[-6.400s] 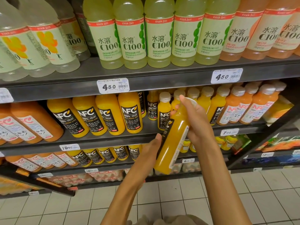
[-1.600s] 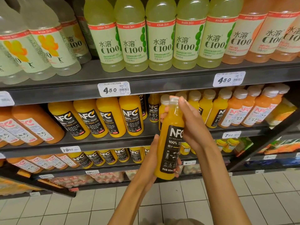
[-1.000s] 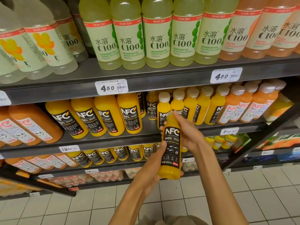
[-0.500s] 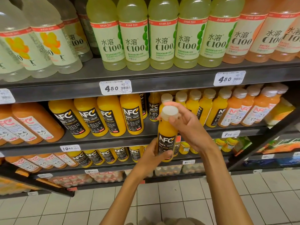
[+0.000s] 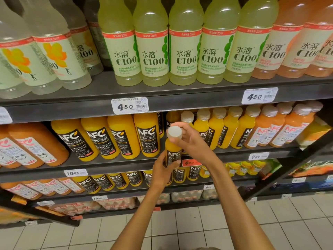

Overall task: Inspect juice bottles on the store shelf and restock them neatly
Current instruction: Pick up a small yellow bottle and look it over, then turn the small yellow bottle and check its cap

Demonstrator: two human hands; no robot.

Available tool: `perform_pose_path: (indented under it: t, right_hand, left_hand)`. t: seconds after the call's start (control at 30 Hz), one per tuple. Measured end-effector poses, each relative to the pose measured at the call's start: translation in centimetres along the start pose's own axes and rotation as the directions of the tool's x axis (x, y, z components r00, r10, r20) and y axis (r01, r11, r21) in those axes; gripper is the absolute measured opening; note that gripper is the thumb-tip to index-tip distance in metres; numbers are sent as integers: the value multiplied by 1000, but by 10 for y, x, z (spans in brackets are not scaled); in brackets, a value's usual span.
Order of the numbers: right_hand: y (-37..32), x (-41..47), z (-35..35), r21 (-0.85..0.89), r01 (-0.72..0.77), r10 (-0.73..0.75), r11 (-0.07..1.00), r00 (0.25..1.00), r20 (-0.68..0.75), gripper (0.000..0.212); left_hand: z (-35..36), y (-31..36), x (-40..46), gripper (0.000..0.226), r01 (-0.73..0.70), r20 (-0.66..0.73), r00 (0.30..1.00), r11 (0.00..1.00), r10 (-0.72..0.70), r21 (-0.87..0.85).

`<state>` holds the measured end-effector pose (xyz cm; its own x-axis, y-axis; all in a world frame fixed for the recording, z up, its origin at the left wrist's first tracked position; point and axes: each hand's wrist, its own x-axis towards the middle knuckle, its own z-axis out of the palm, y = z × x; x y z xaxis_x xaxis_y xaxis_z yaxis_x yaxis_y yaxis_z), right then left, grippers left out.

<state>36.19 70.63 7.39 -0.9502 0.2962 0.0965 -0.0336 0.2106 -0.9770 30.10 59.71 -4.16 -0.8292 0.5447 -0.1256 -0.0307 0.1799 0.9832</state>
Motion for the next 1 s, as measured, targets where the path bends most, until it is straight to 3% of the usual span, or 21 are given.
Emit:
perform_pose_path:
  t: [0.23,0.37,0.5,0.6,0.7,0.83,1.0]
  right_hand:
    - [12,27,5,-177,20,-21,984,1000,-7,40]
    - [15,36,7,-211,6,-13,977,999,-30,39]
    - [16,43,9,-314,-19,-1,949,998,-63,45]
    - [14,48,4,-433,-41,9,901,997,-74,52]
    - [13,54,2,-527,-54,11,848,996,-85,53]
    - [19,59,6,-650,-85,-38,755,984,-173,35]
    - [24,59,14,-726,-75,-184,683,945,-270,31]
  left_hand:
    - [1,0,19,42,66,-134,989,998,-69,-21]
    - [7,1,21,40,64,-217,975,995,-47,72]
    - [14,1,20,37,96,-338,939,990,-55,104]
    - [17,5,17,47,139,-432,898,987,-89,85]
    - [19,8,18,55,190,-409,897,982,-168,14]
    - [25,11,19,47,164,-409,893,982,-189,-96]
    - [27,11,18,49,165,-376,901,972,-218,-167]
